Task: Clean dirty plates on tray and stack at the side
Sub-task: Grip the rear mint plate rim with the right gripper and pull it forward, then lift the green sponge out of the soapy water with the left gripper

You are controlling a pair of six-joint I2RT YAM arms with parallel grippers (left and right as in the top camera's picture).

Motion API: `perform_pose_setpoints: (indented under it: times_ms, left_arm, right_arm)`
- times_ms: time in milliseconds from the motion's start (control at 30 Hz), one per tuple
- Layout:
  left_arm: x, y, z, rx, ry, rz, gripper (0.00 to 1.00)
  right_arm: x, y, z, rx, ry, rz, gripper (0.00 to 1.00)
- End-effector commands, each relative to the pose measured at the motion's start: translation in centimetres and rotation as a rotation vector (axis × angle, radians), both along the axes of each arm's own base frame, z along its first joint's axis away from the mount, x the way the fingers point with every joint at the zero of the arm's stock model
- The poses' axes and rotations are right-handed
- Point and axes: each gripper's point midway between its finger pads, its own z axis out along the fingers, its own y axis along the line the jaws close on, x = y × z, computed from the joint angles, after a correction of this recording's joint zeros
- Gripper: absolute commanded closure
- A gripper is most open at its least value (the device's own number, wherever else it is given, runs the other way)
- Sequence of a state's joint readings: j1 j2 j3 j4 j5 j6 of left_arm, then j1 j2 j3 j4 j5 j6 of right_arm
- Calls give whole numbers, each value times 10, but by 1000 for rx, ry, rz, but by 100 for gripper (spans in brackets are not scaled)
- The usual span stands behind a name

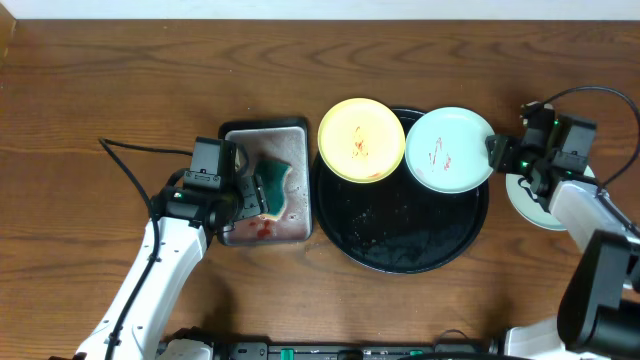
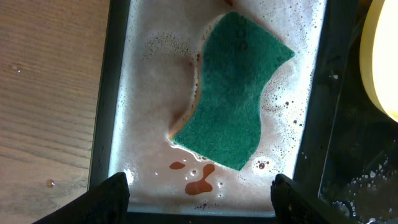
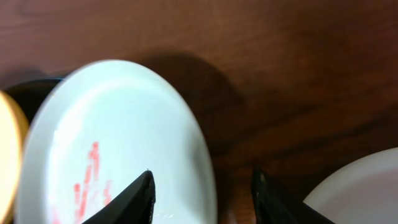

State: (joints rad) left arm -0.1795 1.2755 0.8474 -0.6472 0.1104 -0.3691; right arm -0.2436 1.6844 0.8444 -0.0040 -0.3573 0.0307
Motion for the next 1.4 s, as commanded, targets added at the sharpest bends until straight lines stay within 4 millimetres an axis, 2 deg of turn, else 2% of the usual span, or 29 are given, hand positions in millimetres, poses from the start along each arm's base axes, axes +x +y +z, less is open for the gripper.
perform_pose_setpoints:
  times_ms: [0, 133, 167, 233, 300, 433, 567, 667, 767, 833, 1033, 1167, 1367]
  left_arm:
    - [-2, 1, -5, -3, 18, 4, 26]
    - [-2, 1, -5, -3, 18, 4, 26]
    - [-2, 1, -5, -3, 18, 4, 26]
    - [-2, 1, -5, -3, 18, 4, 26]
    - [-2, 1, -5, -3, 18, 4, 26]
    - [-2, 1, -5, -3, 18, 4, 26]
    - [-2, 1, -5, -3, 18, 4, 26]
    - [-2, 0, -5, -3, 17, 4, 26]
    - [0, 0, -4, -5, 11, 4, 26]
    - [1, 0, -3, -6, 3, 4, 26]
    - [13, -2, 1, -3, -49, -22, 26]
    - [23, -4, -3, 6, -69, -49, 27]
    - [31, -11, -33, 11, -10, -74, 28]
  right_arm:
    - [3, -5, -13, -24, 24, -22, 55]
    - [0, -4, -28, 1, 62, -38, 73]
    - [0, -4, -30, 7, 67, -41, 77]
    - [0, -3, -29, 18, 68, -47, 91]
    - [0, 0, -27, 30, 64, -35, 99]
    - [-1, 2, -16, 56, 46, -21, 99]
    - [-8, 3, 18, 61, 1, -16, 99]
    - [-21, 10, 42, 60, -4, -6, 99]
    - [-40, 26, 49, 71, 44, 21, 99]
    - [-56, 38, 43, 86, 115, 44, 99]
    - [-102, 71, 3, 108, 360, 108, 99]
    - [-113, 83, -9, 108, 400, 141, 99]
    - [-117, 92, -12, 104, 411, 168, 99]
